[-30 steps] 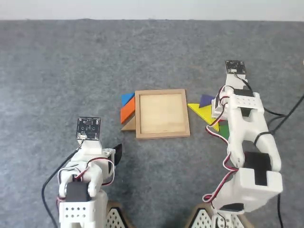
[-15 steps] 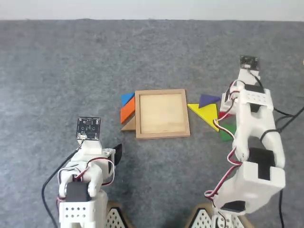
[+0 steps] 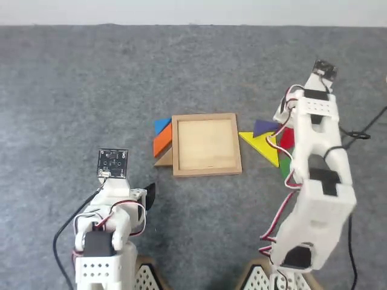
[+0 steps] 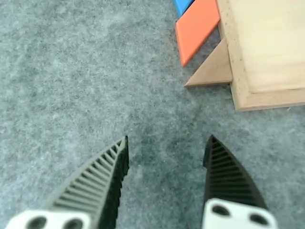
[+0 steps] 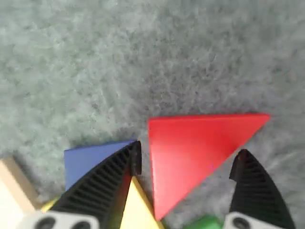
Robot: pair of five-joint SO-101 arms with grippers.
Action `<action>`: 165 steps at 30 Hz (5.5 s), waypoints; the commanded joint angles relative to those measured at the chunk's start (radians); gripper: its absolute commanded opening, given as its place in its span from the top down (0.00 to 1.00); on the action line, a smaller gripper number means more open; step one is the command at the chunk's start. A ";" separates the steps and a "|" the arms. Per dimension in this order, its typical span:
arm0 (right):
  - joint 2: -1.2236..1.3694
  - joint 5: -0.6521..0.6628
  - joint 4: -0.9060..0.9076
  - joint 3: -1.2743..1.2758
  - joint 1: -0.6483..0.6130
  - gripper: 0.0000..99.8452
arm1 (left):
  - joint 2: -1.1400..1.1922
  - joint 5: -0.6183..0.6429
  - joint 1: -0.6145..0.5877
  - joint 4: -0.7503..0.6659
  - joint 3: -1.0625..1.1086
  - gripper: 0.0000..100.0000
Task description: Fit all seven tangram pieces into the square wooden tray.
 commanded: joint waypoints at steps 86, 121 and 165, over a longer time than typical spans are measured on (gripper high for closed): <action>0.464 -0.341 0.208 -0.723 0.234 0.65 | -0.011 -0.008 0.000 0.006 -0.007 0.76; 0.510 -0.109 0.381 -0.756 0.226 0.93 | -0.011 -0.008 0.000 0.006 -0.007 0.76; 0.676 0.014 0.470 -1.040 0.119 0.83 | -0.011 -0.008 0.000 0.006 -0.007 0.76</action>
